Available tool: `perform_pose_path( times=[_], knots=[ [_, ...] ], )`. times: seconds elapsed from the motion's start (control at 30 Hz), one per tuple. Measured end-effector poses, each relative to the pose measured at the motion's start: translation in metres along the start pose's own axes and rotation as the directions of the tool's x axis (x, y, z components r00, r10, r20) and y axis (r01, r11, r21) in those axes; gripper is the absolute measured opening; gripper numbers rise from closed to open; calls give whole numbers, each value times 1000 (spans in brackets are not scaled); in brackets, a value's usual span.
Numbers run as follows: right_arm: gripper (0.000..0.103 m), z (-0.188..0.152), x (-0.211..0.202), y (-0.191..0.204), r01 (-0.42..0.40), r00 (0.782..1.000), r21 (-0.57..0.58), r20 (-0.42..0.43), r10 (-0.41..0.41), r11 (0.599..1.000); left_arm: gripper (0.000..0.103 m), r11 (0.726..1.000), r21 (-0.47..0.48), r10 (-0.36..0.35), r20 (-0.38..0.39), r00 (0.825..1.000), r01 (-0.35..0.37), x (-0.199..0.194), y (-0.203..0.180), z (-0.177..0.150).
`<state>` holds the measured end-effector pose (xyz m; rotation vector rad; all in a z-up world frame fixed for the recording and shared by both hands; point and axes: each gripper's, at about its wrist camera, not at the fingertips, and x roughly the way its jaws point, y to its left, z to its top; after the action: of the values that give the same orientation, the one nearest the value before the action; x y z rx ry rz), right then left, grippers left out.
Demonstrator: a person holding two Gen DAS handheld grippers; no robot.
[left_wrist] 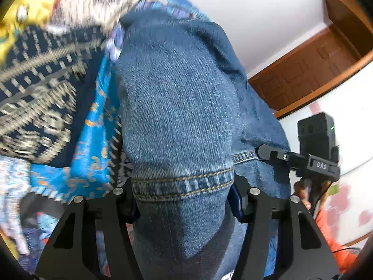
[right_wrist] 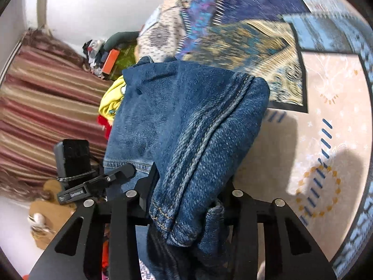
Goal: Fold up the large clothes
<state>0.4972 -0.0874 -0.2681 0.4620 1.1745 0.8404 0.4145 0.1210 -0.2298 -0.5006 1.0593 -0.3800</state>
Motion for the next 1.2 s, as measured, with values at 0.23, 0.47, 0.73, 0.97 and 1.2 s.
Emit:
perform_pose_path(
  times=[0.23, 0.47, 0.73, 0.97, 1.2],
  knots=[
    [33, -2, -20, 74, -18, 998, -111, 65, 25, 994, 57, 997, 79, -1, 158, 987, -11, -79, -26, -1],
    [33, 11, -26, 149, -11, 986, -239, 159, 50, 971, 57, 994, 106, -5, 293, 956, -27, -153, -7, 24],
    [33, 40, 21, 182, 4, 984, -273, 170, 44, 962, 57, 995, 78, 27, 324, 946, -55, -175, 45, 55],
    [33, 74, 97, 161, 32, 992, -208, 124, -6, 978, 57, 997, -7, 79, 255, 964, -80, -135, 123, 91],
    [33, 95, 174, 115, 132, 991, -157, 44, -127, 979, 58, 973, -132, 203, 109, 973, -189, -58, 205, 107]
  ],
)
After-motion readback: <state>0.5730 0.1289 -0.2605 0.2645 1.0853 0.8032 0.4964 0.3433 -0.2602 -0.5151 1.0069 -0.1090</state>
